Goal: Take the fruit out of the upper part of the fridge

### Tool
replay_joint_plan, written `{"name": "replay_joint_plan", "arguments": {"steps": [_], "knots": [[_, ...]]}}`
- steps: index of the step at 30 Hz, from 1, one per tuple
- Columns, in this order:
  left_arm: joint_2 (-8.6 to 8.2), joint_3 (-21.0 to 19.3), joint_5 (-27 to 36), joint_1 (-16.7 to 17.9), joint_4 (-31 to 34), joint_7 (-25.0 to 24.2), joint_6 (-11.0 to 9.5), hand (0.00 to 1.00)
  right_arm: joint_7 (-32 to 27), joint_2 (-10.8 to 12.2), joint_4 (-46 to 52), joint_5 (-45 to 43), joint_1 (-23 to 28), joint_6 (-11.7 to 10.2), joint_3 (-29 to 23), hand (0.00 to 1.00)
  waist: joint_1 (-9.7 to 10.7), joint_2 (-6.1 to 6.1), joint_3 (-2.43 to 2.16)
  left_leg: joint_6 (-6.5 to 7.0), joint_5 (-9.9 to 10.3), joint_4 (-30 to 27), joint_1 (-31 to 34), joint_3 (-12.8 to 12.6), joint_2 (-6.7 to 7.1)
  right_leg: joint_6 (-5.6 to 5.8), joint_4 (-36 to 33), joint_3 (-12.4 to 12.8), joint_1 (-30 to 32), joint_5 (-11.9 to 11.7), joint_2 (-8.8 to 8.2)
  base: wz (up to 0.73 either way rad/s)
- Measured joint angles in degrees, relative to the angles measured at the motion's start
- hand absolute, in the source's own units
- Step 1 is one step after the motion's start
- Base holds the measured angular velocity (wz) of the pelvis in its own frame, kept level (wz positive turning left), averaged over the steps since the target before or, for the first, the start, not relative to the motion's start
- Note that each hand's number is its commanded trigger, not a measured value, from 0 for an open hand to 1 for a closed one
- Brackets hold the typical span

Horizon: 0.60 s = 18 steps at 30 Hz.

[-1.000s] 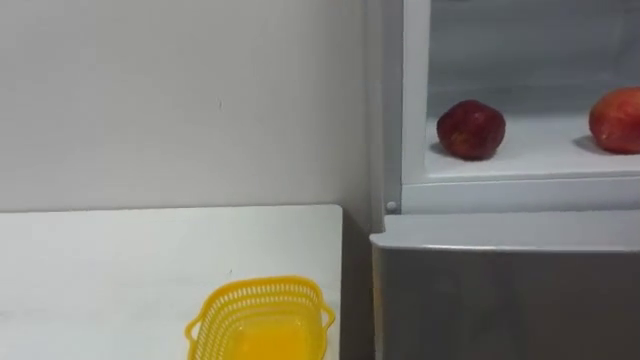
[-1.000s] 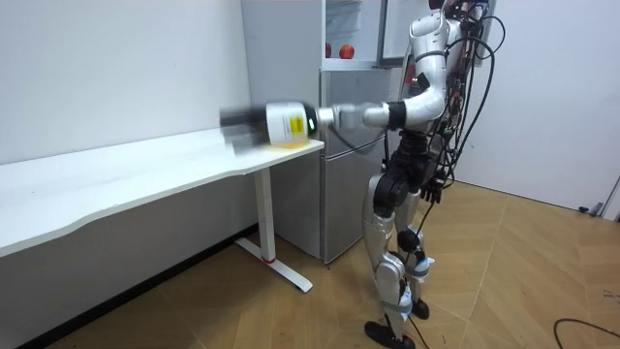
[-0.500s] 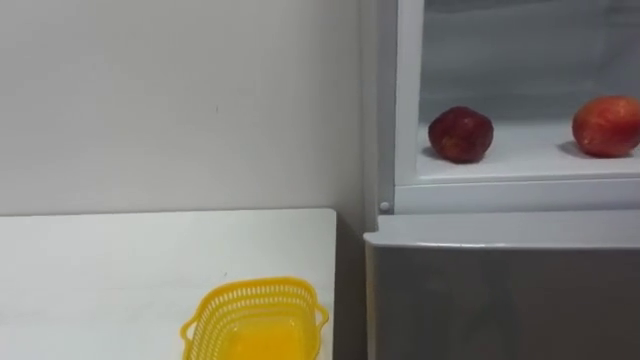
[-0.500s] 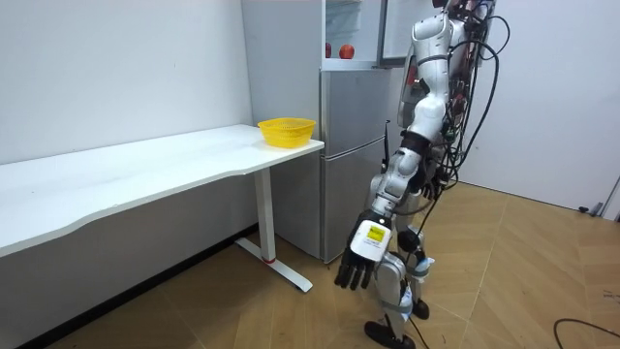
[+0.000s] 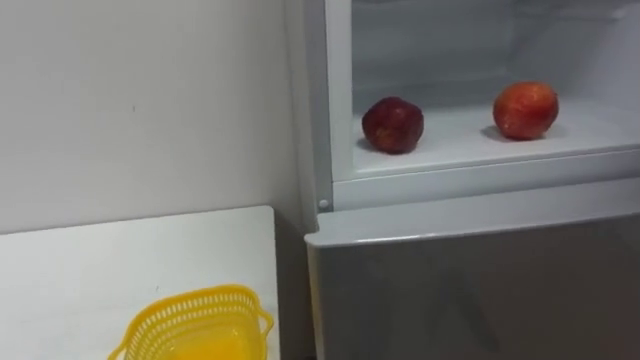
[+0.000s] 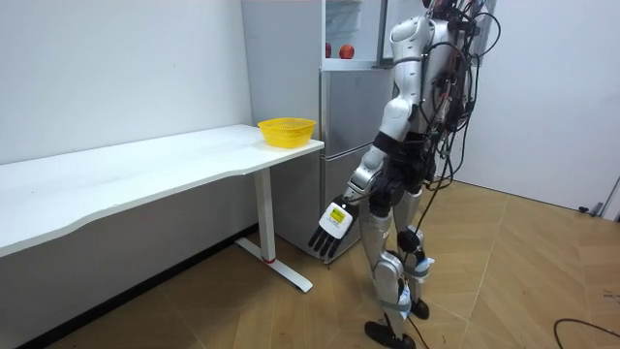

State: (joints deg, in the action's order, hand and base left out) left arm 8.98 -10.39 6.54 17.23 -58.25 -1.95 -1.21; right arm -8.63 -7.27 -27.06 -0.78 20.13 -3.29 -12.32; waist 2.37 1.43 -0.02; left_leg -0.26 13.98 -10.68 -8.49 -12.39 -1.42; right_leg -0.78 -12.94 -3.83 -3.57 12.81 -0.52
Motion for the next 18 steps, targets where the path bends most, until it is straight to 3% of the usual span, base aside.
{"name": "replay_joint_plan", "arguments": {"steps": [8, 11, 18], "knots": [[0.03, 4.8, 0.1, 0.5, -0.3, -3.9, -3.2, 0.00, -1.3, 0.7, 27.1, -5.4, 2.4, -3.3, 3.1, 0.00, 1.4, -0.01, -0.01, 0.00, 0.0, 0.0, 0.7, -0.6, -0.03, 0.15, 0.1, 1.5, 1.0, -0.4, 0.46, -0.06], [0.33, 4.8, 0.1, 0.6, -1.9, -4.6, -4.3, 0.00, -1.8, 0.8, 33.9, -6.5, 2.9, -5.8, 3.9, 0.00, 1.8, 0.13, -0.18, 0.00, 0.0, 0.0, 0.8, -1.4, -0.28, -0.07, 0.3, 2.0, 1.2, -0.5, 0.73, -0.16], [1.03, 5.1, 0.1, 0.5, -6.0, -4.7, -5.6, 0.00, -5.7, 0.8, 42.0, -8.3, 2.6, -7.4, 4.3, 0.00, 1.9, -0.30, -0.20, 0.00, 0.0, 0.3, 1.1, -1.5, -0.41, -0.14, 0.1, 1.9, 1.8, -0.6, 0.93, -0.01]]}}
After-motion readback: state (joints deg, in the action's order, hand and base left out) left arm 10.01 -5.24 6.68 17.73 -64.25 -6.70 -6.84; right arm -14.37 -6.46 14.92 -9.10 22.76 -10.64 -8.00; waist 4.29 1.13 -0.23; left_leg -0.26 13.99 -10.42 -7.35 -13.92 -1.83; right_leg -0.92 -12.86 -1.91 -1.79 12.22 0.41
